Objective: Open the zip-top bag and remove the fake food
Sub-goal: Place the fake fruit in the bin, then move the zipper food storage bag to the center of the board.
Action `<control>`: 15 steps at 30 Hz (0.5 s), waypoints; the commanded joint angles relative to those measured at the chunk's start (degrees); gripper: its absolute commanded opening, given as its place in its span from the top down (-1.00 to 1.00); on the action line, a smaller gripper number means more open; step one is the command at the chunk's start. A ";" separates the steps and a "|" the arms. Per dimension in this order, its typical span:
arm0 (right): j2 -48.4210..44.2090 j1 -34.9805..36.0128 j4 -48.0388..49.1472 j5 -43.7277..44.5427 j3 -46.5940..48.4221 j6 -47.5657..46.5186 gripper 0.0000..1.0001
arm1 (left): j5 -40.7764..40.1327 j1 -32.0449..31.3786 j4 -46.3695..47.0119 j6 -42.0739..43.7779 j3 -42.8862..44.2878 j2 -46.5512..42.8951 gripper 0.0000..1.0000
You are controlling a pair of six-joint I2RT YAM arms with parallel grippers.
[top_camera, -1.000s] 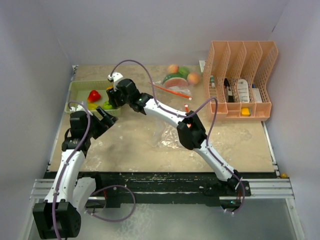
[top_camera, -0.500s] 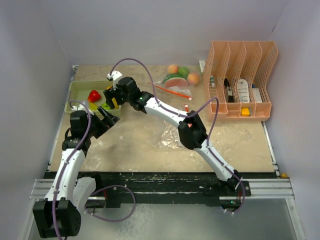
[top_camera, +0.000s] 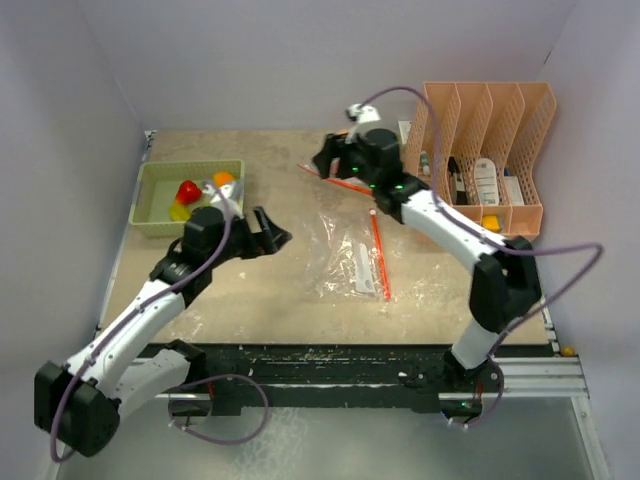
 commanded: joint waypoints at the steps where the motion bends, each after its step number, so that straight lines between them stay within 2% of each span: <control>1: -12.84 -6.36 7.48 0.40 -13.41 4.41 -0.46 | -11.28 -16.06 8.01 0.66 7.78 8.12 -0.86; 3: -17.44 -9.02 7.43 1.10 -18.88 4.49 -0.33 | -14.44 -23.21 10.39 1.09 10.96 14.05 -0.85; 4: -19.07 -10.25 7.27 1.35 -21.25 4.52 -0.18 | -15.06 -25.96 11.90 1.10 12.35 17.09 -0.83; 5: -20.49 -11.56 7.13 1.66 -23.02 4.56 0.13 | -15.11 -28.10 13.23 0.76 13.98 20.50 -0.80; 7: -22.03 -13.94 6.54 2.15 -25.64 4.93 0.49 | -13.72 -30.14 16.61 -0.33 15.44 26.59 -0.71; 9: -21.92 -15.96 5.32 2.27 -26.16 5.15 0.67 | -11.85 -30.51 20.68 -1.47 15.66 32.52 -0.57; 11: -20.79 -17.44 4.01 2.34 -25.63 5.06 0.75 | -11.43 -30.33 21.52 -2.22 16.11 36.41 -0.50; 13: -19.07 -18.40 3.44 2.65 -24.79 4.76 0.73 | -11.91 -29.99 21.59 -2.40 16.33 38.99 -0.49; 15: -16.89 -19.19 3.28 2.95 -23.83 4.50 0.55 | -11.58 -28.80 22.35 -2.98 16.08 41.37 -0.52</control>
